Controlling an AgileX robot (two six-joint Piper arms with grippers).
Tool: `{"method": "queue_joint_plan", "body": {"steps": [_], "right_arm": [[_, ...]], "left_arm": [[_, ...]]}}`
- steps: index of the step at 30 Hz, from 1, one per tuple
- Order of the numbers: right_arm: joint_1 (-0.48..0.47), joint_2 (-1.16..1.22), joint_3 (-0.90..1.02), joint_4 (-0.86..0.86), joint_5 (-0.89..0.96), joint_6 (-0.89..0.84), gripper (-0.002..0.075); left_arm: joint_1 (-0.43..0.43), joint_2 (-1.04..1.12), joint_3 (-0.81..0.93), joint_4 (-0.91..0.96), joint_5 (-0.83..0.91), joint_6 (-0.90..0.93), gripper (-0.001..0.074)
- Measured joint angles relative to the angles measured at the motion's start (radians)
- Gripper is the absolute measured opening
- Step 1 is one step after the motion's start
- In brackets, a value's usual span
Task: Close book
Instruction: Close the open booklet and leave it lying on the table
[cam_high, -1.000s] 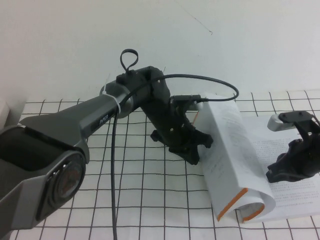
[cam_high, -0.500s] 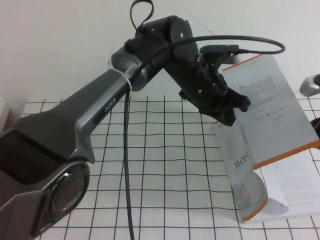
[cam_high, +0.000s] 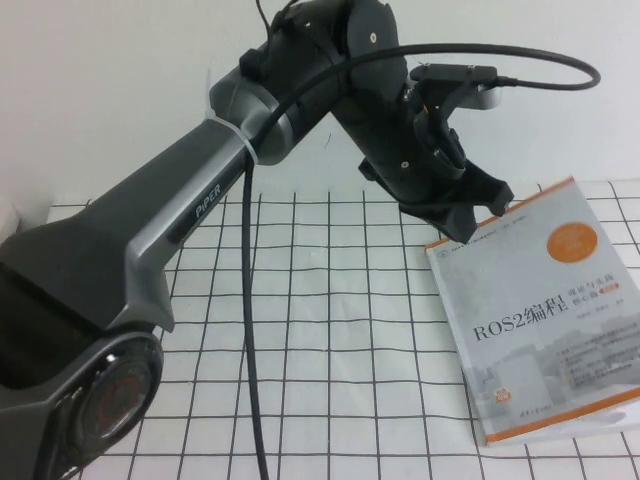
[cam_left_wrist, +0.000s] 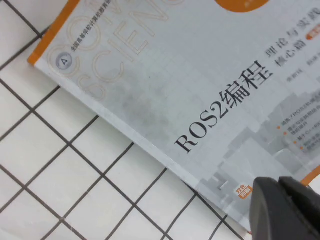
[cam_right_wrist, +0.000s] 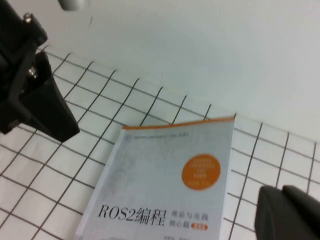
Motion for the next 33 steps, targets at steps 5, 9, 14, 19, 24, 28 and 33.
{"method": "queue_joint_plan", "body": {"steps": [5,9,14,19,24,28,33], "right_arm": [[-0.001,-0.068,0.0,-0.039,0.012,0.029,-0.0003],[-0.001,-0.081,0.0,-0.108,0.026,0.094,-0.0003],[-0.001,-0.158,0.0,-0.191,0.034,0.185,-0.0003],[0.014,-0.204,0.002,-0.141,0.091,0.184,-0.0003],[0.041,-0.101,0.117,-0.061,0.162,0.128,-0.0003],[0.038,0.026,0.253,-0.131,0.072,0.208,-0.0003],[0.027,0.211,0.289,-0.325,-0.089,0.426,-0.0003]], "left_arm": [[0.0,-0.029,0.0,0.016,0.002,-0.002,-0.0004],[0.0,-0.059,0.0,0.025,0.006,0.0,-0.0004],[0.0,-0.152,0.0,0.048,0.01,0.007,-0.0004],[0.0,-0.27,-0.002,0.107,0.012,0.011,-0.0004],[0.0,-0.304,-0.002,0.154,0.018,0.011,-0.0004],[0.0,-0.304,-0.002,0.149,0.024,0.011,-0.0004],[0.0,-0.304,0.015,0.139,0.024,0.011,-0.0004]]}}
